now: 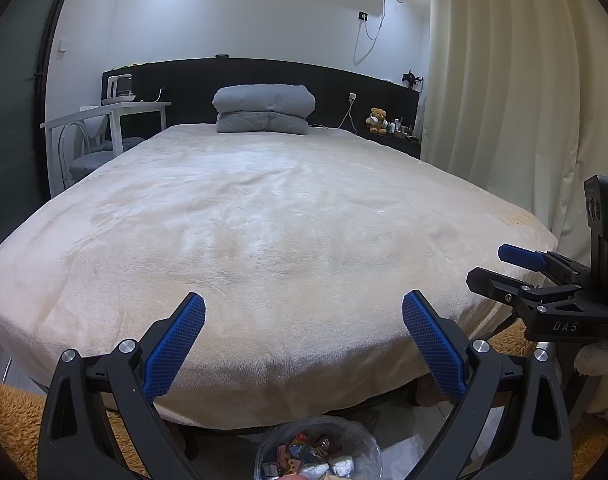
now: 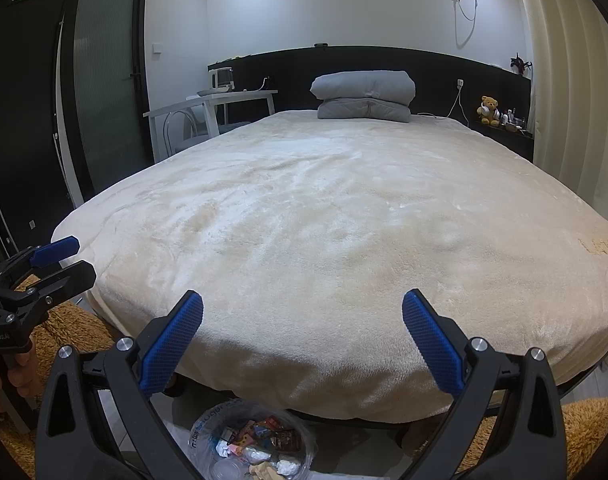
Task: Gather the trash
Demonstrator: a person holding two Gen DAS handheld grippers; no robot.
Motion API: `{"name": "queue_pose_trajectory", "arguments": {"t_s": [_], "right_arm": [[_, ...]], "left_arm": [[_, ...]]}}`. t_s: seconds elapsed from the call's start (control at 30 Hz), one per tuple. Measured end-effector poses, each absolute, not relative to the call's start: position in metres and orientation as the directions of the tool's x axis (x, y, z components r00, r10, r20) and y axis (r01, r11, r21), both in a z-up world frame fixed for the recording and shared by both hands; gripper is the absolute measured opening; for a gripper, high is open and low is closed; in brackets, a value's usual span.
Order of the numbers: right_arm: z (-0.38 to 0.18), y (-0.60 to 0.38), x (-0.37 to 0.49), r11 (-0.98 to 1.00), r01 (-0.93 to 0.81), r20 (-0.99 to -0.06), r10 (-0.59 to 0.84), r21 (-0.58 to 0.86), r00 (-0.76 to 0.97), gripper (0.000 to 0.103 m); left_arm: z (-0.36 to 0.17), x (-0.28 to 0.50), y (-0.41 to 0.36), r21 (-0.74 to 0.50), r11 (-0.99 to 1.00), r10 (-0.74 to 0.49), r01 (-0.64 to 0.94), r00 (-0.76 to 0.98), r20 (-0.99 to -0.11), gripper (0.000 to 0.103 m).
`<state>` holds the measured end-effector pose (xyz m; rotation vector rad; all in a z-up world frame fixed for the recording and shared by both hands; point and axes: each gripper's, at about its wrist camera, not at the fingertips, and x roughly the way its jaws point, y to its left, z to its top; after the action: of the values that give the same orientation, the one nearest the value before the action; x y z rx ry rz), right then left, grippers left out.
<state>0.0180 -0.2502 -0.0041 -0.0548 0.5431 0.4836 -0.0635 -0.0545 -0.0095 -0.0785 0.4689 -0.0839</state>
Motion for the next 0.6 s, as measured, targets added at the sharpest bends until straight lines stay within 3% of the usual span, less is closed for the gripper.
{"name": "queue_pose_trajectory", "arguments": {"t_s": [0.6], "right_arm": [[-0.0076,-0.2530,0.0193,0.884,-0.462,-0.515,0.426,0.065,0.744,0.099]], "left_arm": [[-0.0123,-0.0655,-0.0569,-0.078,0.995,-0.097,0.069,0.890,-0.446,0.097]]}}
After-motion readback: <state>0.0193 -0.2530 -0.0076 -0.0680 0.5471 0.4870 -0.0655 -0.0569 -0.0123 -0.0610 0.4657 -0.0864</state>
